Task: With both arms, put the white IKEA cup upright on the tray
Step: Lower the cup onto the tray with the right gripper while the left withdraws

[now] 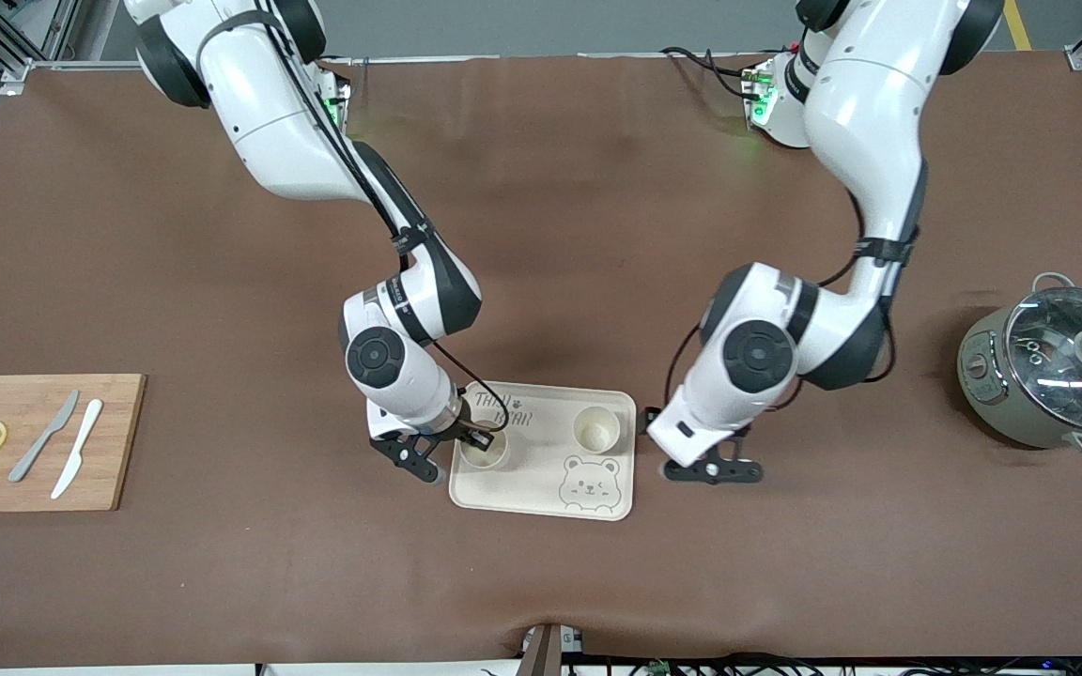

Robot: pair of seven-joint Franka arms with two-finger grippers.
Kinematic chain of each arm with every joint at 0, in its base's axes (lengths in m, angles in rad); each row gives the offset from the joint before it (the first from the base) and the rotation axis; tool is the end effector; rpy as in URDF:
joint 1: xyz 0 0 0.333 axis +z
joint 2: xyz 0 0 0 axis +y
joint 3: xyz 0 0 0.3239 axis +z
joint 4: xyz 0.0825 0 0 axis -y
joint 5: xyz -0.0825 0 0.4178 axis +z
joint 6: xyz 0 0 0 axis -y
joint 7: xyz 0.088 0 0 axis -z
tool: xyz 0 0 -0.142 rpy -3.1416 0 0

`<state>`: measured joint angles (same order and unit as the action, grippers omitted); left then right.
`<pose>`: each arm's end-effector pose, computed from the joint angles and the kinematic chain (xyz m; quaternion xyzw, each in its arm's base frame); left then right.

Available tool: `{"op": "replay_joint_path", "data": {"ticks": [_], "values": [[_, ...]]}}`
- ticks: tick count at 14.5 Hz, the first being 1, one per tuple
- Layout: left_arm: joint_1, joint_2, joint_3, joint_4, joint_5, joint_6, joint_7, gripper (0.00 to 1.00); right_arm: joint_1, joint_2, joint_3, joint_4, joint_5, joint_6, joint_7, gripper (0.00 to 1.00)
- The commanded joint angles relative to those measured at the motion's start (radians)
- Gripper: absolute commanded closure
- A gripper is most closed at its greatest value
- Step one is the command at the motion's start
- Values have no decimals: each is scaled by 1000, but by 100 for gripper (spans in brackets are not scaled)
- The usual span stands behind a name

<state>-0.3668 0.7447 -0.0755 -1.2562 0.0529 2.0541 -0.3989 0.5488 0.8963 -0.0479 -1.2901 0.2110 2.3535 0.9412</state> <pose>0.7212 -0.3222 0.2800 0.9994 -0.0227 0.0246 0.0127 0.6973 0.4006 0.1725 -0.9564 0.2727 -0.0216 0.1026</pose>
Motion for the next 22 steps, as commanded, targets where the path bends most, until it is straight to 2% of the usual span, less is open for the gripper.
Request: {"op": "replay_joint_path", "data": {"ticks": [1, 7, 8, 9, 10, 11, 13, 16, 18, 22], "values": [[15, -44, 5, -9, 11, -32, 63, 0, 13, 29, -9, 40, 4, 4, 30, 100], [192, -132, 3, -11, 2, -136, 304, 0, 16, 32, -9, 38, 4, 12, 33, 100], [212, -148, 3, -12, 5, -141, 305, 0, 14, 32, -9, 38, 4, 12, 30, 90], [221, -160, 3, -14, 4, -147, 305, 0, 13, 32, -9, 38, 4, 10, 30, 75], [221, -172, 5, -12, -1, -153, 305, 0, 13, 32, -9, 38, 4, 10, 30, 51], [221, -182, 6, -14, -1, -157, 304, 0, 13, 32, -9, 38, 4, 10, 28, 37], [227, -194, 6, -14, -1, -164, 296, 0, 13, 32, -9, 38, 2, 10, 27, 0], [227, -246, 6, -35, 13, -212, 321, 0, 11, 30, -9, 38, -2, 9, 21, 0], [227, -295, 3, -57, 13, -305, 341, 0, 10, 26, -9, 37, -13, 1, 4, 0], [224, -479, -3, -195, 2, -311, 339, 0, 2, -11, -10, 29, -22, -31, -47, 0]]}}
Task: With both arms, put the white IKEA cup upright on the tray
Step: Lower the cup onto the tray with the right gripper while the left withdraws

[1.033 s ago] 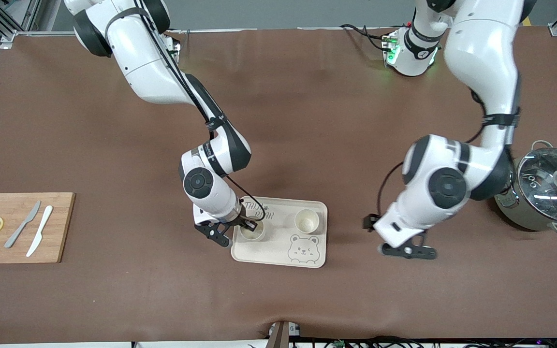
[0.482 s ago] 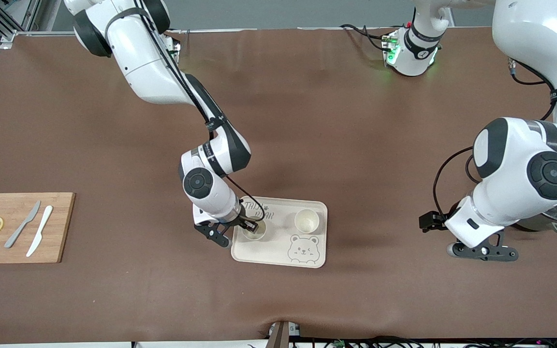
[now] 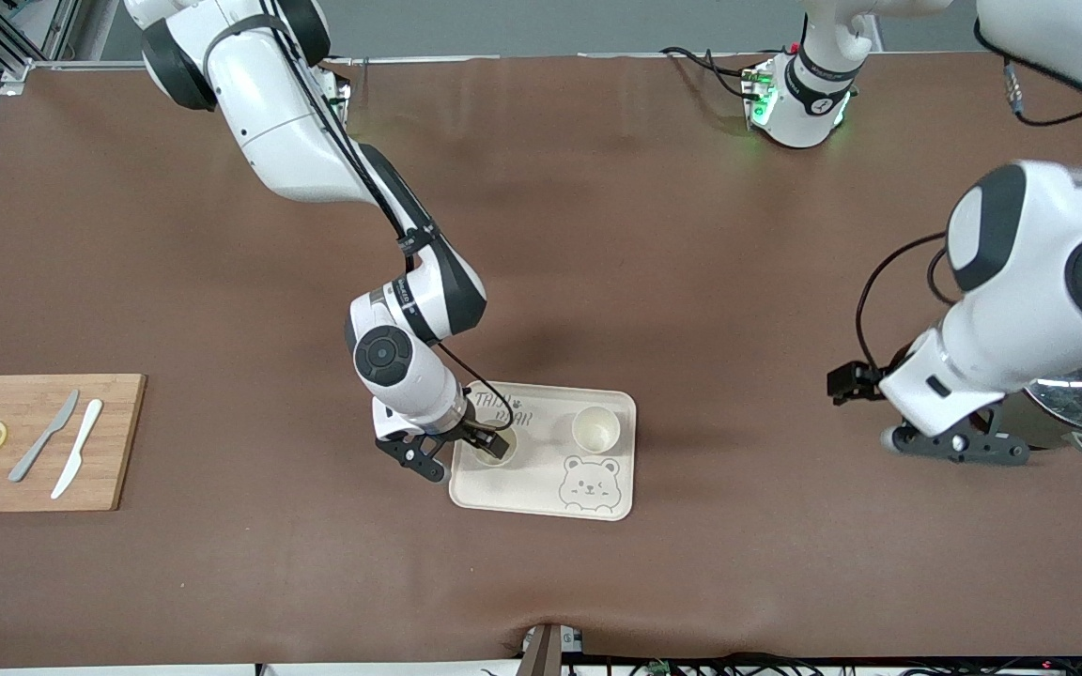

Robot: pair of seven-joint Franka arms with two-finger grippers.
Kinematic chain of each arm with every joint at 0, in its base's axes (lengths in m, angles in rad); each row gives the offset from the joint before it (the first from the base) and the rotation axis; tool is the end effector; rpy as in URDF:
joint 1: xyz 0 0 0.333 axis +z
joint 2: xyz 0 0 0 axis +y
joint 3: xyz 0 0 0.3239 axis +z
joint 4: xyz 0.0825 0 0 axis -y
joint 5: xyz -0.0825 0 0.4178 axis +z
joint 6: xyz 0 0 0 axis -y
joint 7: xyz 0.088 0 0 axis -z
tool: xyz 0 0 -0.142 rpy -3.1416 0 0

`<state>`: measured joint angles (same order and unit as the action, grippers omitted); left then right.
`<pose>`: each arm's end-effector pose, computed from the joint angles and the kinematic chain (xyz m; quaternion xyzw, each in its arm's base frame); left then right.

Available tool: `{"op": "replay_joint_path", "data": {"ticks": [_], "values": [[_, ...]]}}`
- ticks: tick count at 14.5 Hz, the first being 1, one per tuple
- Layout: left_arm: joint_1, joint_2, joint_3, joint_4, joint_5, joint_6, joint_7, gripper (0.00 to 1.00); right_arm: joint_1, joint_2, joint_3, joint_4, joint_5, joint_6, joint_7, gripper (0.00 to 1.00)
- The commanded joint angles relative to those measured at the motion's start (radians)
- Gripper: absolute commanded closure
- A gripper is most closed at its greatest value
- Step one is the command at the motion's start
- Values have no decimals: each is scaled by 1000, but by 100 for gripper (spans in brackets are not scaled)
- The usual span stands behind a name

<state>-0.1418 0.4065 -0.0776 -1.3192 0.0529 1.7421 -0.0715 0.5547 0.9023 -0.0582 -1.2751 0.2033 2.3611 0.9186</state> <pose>0.7056 -0.1415 0.4751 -0.9971 0.0749 -0.0102 0.0094 0.7021 0.4012 0.1762 -0.9598 0.2590 -0.0338 0.1028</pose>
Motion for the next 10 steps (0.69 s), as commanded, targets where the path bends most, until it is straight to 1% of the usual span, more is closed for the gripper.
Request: {"op": "replay_joint_path", "data": {"ticks": [1, 4, 5, 8, 10], "values": [[-4, -179, -1, -168, 2, 2, 12, 0, -4, -20, -5, 16, -22, -80, -35, 0], [-2, -273, -2, -267, 2, 11, 13, 0, -15, -97, -6, 19, -71, -216, -69, 0], [-4, -299, -2, -299, 2, 16, 13, 0, -21, -127, -5, 17, -70, -256, -82, 0], [-1, -391, -2, -425, 1, 89, 16, 0, -24, -209, -5, 16, -70, -356, -90, 0], [2, -417, -1, -449, -1, 92, 53, 0, -38, -267, -5, 16, -68, -422, -99, 0]]}}
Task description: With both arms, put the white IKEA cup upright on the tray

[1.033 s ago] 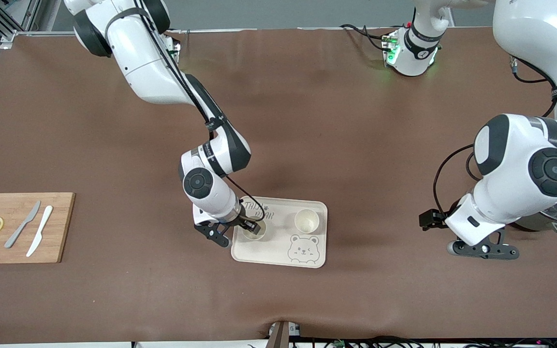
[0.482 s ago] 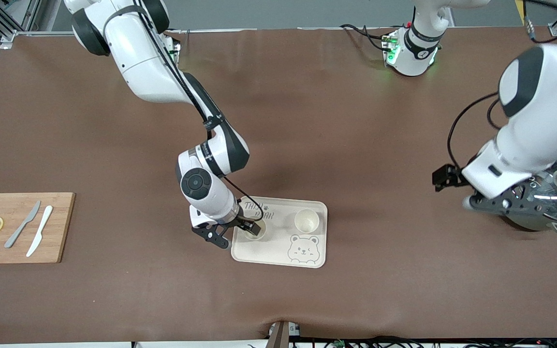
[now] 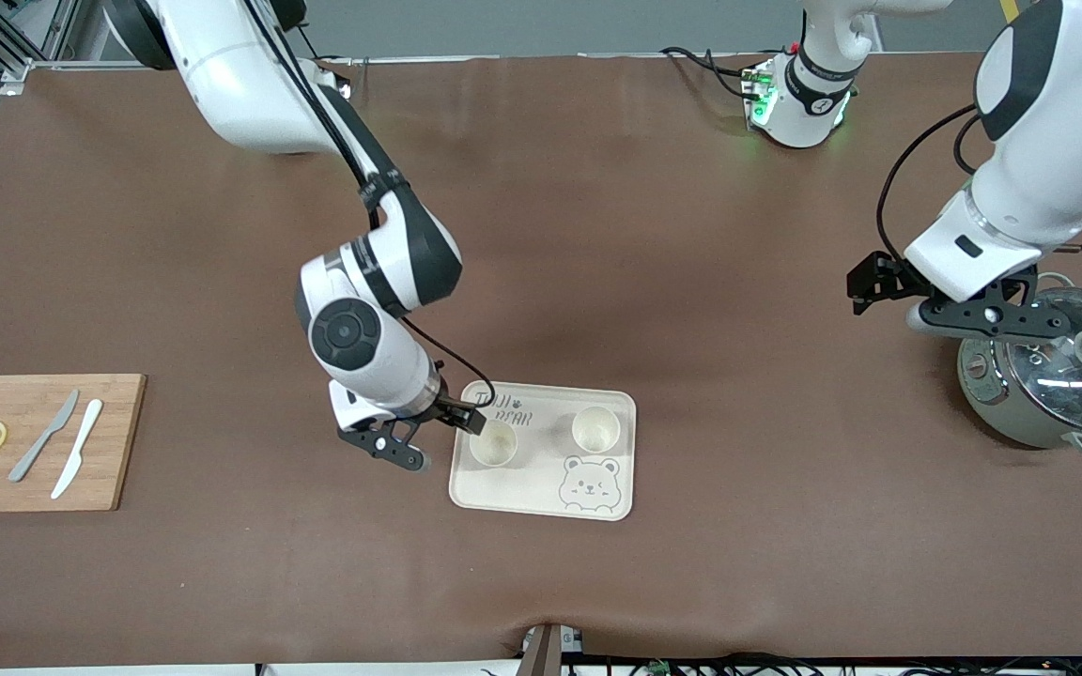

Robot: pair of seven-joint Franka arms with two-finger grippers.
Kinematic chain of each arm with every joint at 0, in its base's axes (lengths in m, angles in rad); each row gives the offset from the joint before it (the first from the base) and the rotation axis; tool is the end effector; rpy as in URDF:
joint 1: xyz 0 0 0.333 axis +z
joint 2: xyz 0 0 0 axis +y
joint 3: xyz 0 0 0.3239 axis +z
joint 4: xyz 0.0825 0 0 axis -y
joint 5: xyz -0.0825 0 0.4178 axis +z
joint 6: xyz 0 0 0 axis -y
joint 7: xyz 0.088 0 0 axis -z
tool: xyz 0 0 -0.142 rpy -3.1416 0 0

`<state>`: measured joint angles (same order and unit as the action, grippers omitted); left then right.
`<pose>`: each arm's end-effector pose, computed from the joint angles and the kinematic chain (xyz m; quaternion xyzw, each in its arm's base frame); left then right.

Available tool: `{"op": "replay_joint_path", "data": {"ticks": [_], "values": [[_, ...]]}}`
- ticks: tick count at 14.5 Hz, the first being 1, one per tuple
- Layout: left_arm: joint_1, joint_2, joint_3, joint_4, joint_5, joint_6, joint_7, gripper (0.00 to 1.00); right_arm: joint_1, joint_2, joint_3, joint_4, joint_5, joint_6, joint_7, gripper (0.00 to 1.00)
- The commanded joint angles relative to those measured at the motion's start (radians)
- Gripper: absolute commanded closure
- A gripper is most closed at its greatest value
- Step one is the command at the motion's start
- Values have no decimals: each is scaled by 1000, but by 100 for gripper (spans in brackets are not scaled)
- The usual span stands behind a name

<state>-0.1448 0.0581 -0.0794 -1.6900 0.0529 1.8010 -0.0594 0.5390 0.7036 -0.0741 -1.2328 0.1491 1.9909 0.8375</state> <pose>0.6084 -0.1313 0.5222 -0.9955 0.0875 -0.0296 0.0196 0.6920 0.3774 0.3187 -0.9776 0.2036 0.0050 0.0530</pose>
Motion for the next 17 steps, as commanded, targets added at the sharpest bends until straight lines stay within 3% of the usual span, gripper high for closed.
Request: {"op": "replay_joint_path", "data": {"ticks": [1, 9, 14, 17], "values": [[7, -70, 6, -83, -1, 34, 50, 0, -33, -100, 13, -28, -11, -96, -44, 0], [33, -58, 10, -66, -4, 29, 73, 0, -187, -396, 14, -48, -3, -512, -299, 0], [36, -29, 12, -33, -2, 27, 64, 0, -322, -619, 11, -216, -6, -572, -516, 0], [47, -40, 12, -33, -2, 26, 69, 0, -466, -717, 11, -292, -13, -593, -703, 0]]}}
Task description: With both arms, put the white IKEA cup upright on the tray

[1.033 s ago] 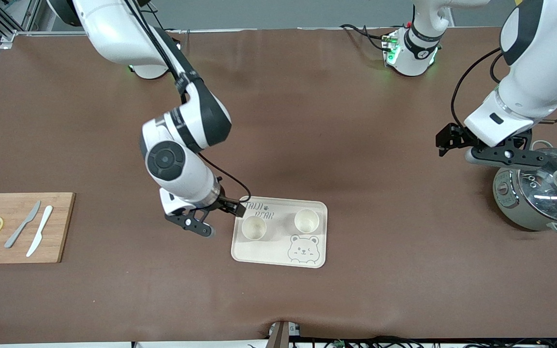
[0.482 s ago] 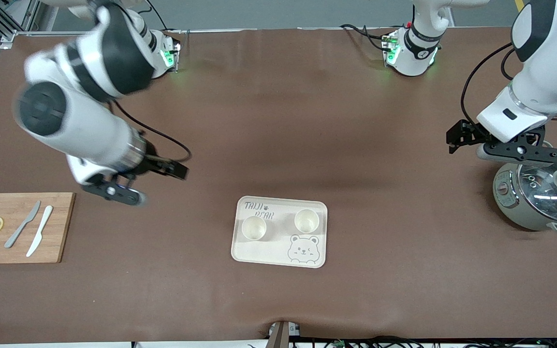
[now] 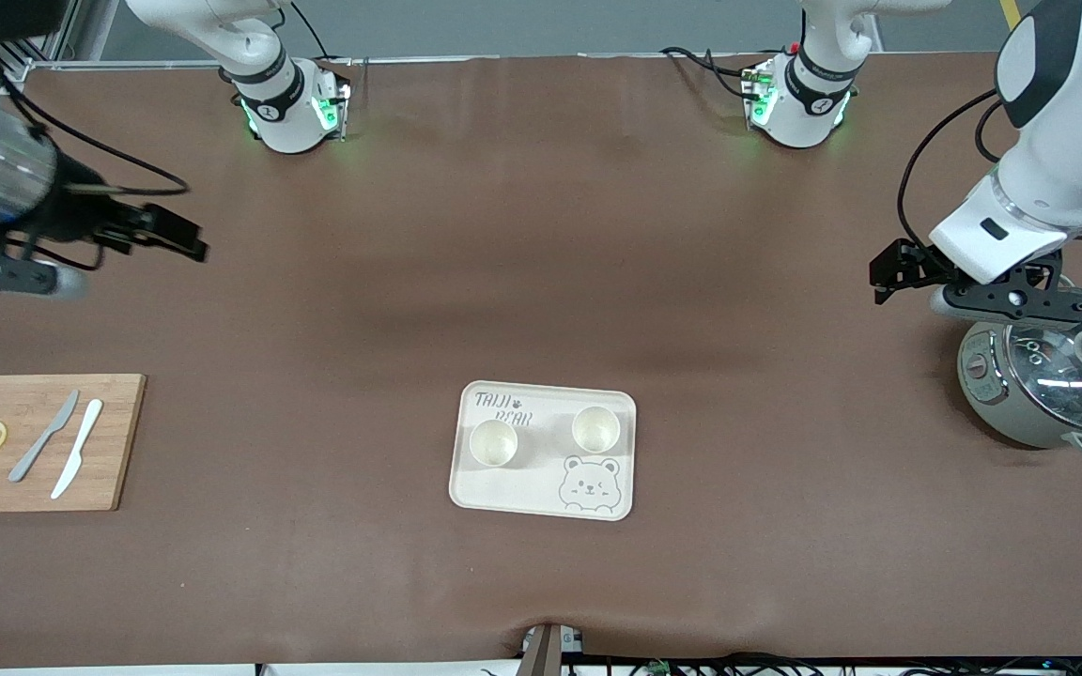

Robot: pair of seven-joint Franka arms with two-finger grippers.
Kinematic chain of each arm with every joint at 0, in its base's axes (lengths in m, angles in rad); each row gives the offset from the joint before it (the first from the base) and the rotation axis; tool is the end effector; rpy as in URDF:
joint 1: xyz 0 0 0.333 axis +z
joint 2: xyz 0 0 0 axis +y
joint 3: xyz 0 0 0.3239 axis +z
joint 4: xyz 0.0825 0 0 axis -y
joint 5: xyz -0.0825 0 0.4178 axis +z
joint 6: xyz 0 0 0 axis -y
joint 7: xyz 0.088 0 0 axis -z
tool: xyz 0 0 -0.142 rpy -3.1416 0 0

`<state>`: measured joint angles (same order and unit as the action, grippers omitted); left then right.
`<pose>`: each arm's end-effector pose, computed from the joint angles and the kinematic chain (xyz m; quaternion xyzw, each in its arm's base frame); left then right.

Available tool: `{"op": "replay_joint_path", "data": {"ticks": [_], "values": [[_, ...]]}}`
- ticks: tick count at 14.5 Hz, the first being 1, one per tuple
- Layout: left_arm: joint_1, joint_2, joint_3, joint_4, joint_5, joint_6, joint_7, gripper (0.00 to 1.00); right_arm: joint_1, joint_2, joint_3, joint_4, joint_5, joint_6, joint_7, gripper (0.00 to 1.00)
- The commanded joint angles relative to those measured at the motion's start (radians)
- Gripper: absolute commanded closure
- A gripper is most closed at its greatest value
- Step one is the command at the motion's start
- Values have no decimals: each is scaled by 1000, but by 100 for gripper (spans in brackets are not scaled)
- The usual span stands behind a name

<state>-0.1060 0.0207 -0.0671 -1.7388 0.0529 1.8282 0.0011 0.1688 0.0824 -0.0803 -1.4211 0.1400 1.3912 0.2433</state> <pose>0.6045 -0.0993 0.5223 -0.9948 0.0927 -0.0364 0.0221 0.5871 0.0759 0.6100 -0.9939 0.0685 0.0660 0.0560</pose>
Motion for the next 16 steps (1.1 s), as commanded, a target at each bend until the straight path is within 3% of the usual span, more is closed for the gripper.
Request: {"op": "replay_joint_path", "data": {"ticks": [1, 4, 10, 16], "values": [[8, -2, 0, 18, -1, -1, 8, 0, -154, -116, 17, -119, -5, 5, -175, 0], [6, 1, -2, 59, -7, 3, -16, 0, -244, -130, 17, -131, -41, 8, -226, 0], [48, -16, 0, 74, -96, -3, -33, 0, -236, -128, 25, -125, -157, 26, -228, 0], [39, -16, 1, 100, -91, -114, 25, 0, -239, -122, 22, -130, -149, 75, -262, 0]]}}
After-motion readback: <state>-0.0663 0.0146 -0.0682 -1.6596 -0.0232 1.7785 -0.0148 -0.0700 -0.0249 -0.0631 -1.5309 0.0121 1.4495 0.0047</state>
